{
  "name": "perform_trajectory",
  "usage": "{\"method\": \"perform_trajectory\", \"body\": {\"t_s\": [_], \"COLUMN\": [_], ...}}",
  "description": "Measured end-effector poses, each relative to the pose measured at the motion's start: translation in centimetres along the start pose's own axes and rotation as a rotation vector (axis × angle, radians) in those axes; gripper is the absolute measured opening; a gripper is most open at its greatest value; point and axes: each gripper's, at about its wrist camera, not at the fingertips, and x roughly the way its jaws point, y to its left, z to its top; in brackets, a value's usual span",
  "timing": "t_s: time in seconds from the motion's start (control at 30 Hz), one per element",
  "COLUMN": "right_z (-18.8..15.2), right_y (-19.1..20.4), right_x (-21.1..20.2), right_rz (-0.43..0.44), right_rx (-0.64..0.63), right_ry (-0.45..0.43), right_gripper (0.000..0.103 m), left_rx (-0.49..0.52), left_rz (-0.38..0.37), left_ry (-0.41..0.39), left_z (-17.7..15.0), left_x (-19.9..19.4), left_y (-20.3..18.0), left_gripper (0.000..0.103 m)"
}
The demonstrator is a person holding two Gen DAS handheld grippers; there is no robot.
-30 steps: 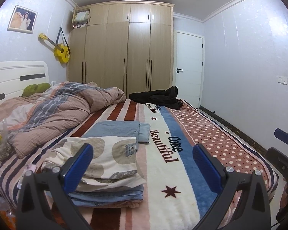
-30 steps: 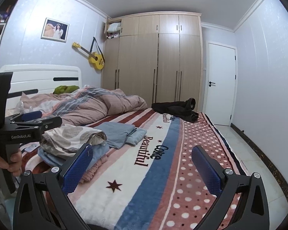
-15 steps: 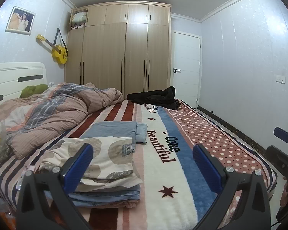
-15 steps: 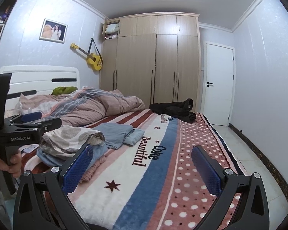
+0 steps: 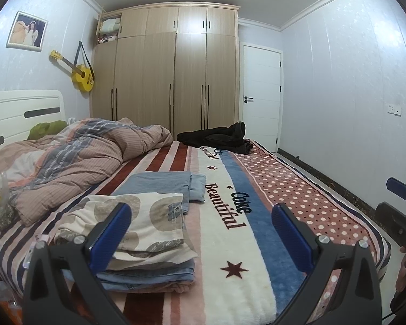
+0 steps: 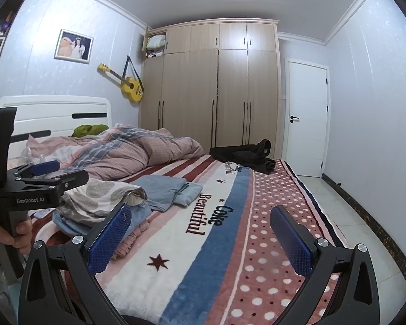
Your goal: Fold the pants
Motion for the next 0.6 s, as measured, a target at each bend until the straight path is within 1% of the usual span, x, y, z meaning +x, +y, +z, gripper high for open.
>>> {"method": "perform_trajectory", "body": {"t_s": [0.6], "right_z": [0.0], "right_y": [-0.06], "right_x": [-0.12], "right_rz": [0.002], "right_rx": [0.001], "right_ry": [0.0], "right_gripper": [0.102], "left_rx": [0.0], "left_rz": [0.001], "left_ry": [-0.001], "left_z": [-0.02], "left_x": [0.05], "left_y": [-0.02], "left_gripper": [0.102]}}
